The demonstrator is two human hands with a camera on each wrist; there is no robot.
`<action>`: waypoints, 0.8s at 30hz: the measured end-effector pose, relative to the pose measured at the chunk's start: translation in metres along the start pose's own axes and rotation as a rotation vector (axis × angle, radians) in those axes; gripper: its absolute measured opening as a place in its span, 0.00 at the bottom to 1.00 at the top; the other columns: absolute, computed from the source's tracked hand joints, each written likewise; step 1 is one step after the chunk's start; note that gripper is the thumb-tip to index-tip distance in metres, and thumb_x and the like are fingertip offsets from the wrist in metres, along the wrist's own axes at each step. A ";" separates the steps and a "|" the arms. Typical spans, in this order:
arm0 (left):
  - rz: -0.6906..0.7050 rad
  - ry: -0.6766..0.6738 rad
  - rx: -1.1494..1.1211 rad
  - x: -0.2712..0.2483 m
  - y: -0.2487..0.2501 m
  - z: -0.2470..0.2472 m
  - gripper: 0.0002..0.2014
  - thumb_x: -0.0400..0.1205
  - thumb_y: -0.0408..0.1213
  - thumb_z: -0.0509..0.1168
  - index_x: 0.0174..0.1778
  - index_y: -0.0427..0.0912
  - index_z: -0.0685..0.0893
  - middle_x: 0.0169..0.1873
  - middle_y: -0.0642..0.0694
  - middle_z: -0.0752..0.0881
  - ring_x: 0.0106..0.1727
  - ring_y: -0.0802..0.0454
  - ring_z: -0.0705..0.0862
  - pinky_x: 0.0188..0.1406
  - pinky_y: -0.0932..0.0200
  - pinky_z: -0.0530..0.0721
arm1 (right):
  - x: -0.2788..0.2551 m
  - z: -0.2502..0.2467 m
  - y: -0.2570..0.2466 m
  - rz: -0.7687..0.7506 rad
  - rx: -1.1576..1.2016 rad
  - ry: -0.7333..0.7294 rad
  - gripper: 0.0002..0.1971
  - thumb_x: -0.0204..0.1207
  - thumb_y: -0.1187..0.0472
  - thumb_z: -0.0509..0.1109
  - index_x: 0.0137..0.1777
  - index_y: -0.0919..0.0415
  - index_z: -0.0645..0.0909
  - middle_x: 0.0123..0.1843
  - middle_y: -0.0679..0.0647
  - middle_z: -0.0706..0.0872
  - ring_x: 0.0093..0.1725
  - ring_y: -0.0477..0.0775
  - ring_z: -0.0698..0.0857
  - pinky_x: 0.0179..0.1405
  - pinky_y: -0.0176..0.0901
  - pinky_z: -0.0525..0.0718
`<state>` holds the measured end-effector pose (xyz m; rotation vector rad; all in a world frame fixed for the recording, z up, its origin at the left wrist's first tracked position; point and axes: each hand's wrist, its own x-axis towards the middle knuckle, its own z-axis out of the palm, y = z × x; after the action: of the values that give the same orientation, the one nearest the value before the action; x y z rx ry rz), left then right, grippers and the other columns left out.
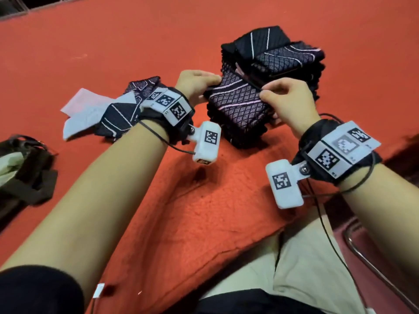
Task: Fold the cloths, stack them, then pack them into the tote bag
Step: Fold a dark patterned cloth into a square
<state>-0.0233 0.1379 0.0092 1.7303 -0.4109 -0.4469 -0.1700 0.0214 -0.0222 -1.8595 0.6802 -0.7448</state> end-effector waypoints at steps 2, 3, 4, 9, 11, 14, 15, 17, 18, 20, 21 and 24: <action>0.040 0.021 0.083 0.007 -0.006 0.007 0.10 0.76 0.28 0.71 0.30 0.43 0.82 0.22 0.52 0.84 0.26 0.58 0.82 0.28 0.65 0.82 | 0.002 0.001 0.006 -0.001 -0.005 -0.001 0.06 0.68 0.58 0.71 0.33 0.47 0.81 0.33 0.40 0.82 0.26 0.36 0.77 0.45 0.47 0.84; 0.068 0.031 0.140 0.010 -0.008 0.009 0.11 0.75 0.28 0.71 0.29 0.44 0.82 0.21 0.53 0.83 0.26 0.59 0.80 0.26 0.66 0.80 | 0.003 0.002 0.008 -0.003 -0.007 -0.004 0.05 0.70 0.59 0.71 0.36 0.48 0.82 0.33 0.40 0.82 0.28 0.37 0.77 0.47 0.49 0.84; 0.090 0.036 0.193 0.013 -0.010 0.011 0.11 0.74 0.29 0.72 0.28 0.45 0.82 0.18 0.56 0.82 0.24 0.60 0.79 0.24 0.67 0.78 | 0.004 0.004 0.009 -0.003 -0.011 -0.005 0.03 0.71 0.60 0.71 0.39 0.50 0.84 0.33 0.39 0.82 0.30 0.38 0.78 0.49 0.50 0.84; 0.145 0.053 0.333 0.024 -0.018 0.010 0.12 0.72 0.31 0.73 0.25 0.47 0.81 0.12 0.60 0.79 0.23 0.61 0.76 0.25 0.67 0.75 | 0.007 0.007 0.015 -0.018 -0.101 -0.028 0.07 0.73 0.61 0.69 0.48 0.59 0.88 0.38 0.46 0.85 0.39 0.42 0.80 0.52 0.38 0.77; 0.185 0.039 0.395 0.028 -0.018 0.009 0.12 0.72 0.31 0.74 0.26 0.48 0.80 0.12 0.61 0.79 0.18 0.66 0.75 0.22 0.68 0.74 | 0.006 0.008 0.018 -0.016 -0.160 -0.054 0.07 0.74 0.61 0.69 0.48 0.58 0.87 0.42 0.50 0.85 0.45 0.44 0.80 0.49 0.33 0.73; 0.226 -0.004 0.452 0.033 -0.014 0.009 0.13 0.73 0.31 0.73 0.27 0.48 0.80 0.19 0.57 0.81 0.21 0.67 0.76 0.24 0.69 0.75 | 0.009 0.008 0.017 -0.004 -0.125 -0.029 0.07 0.73 0.62 0.69 0.49 0.59 0.86 0.42 0.52 0.84 0.44 0.45 0.80 0.44 0.31 0.72; 0.235 -0.007 0.456 0.035 -0.013 0.009 0.13 0.73 0.31 0.74 0.27 0.48 0.79 0.21 0.57 0.81 0.21 0.67 0.76 0.24 0.70 0.75 | 0.010 0.008 0.016 -0.008 -0.100 -0.006 0.07 0.73 0.63 0.70 0.49 0.60 0.87 0.41 0.52 0.84 0.43 0.45 0.79 0.42 0.30 0.72; 0.244 0.005 0.442 0.039 -0.011 0.009 0.13 0.73 0.30 0.74 0.27 0.48 0.79 0.19 0.59 0.81 0.19 0.69 0.76 0.23 0.71 0.74 | 0.011 0.008 0.012 -0.023 -0.085 0.029 0.07 0.73 0.63 0.70 0.49 0.60 0.87 0.40 0.50 0.83 0.42 0.44 0.79 0.42 0.30 0.72; 0.241 0.010 0.434 0.041 -0.010 0.010 0.14 0.73 0.30 0.74 0.27 0.48 0.79 0.18 0.59 0.81 0.20 0.69 0.76 0.23 0.71 0.74 | 0.011 0.009 0.012 -0.025 -0.098 0.032 0.07 0.73 0.63 0.70 0.49 0.59 0.87 0.40 0.49 0.83 0.43 0.44 0.79 0.43 0.31 0.72; 0.218 -0.004 0.447 0.042 -0.011 0.011 0.13 0.74 0.30 0.74 0.27 0.47 0.79 0.22 0.56 0.81 0.23 0.65 0.77 0.23 0.70 0.75 | 0.010 0.010 0.014 -0.017 -0.146 0.013 0.07 0.73 0.63 0.69 0.48 0.58 0.86 0.40 0.49 0.83 0.44 0.45 0.79 0.47 0.33 0.73; 0.198 -0.016 0.466 0.043 -0.013 0.011 0.13 0.74 0.31 0.73 0.28 0.47 0.79 0.24 0.54 0.81 0.23 0.64 0.77 0.23 0.70 0.74 | 0.009 0.011 0.016 -0.010 -0.167 -0.003 0.07 0.73 0.62 0.68 0.48 0.58 0.86 0.40 0.49 0.83 0.45 0.45 0.79 0.48 0.34 0.73; 0.157 -0.019 0.489 0.042 -0.021 0.011 0.13 0.75 0.33 0.73 0.28 0.47 0.79 0.26 0.53 0.80 0.16 0.69 0.74 0.20 0.71 0.72 | 0.006 0.010 0.020 0.000 -0.191 -0.034 0.06 0.73 0.61 0.68 0.47 0.55 0.85 0.39 0.49 0.82 0.44 0.46 0.79 0.45 0.33 0.69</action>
<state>0.0081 0.1113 -0.0168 2.1452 -0.7077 -0.2603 -0.1613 0.0151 -0.0431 -2.0407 0.7509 -0.6656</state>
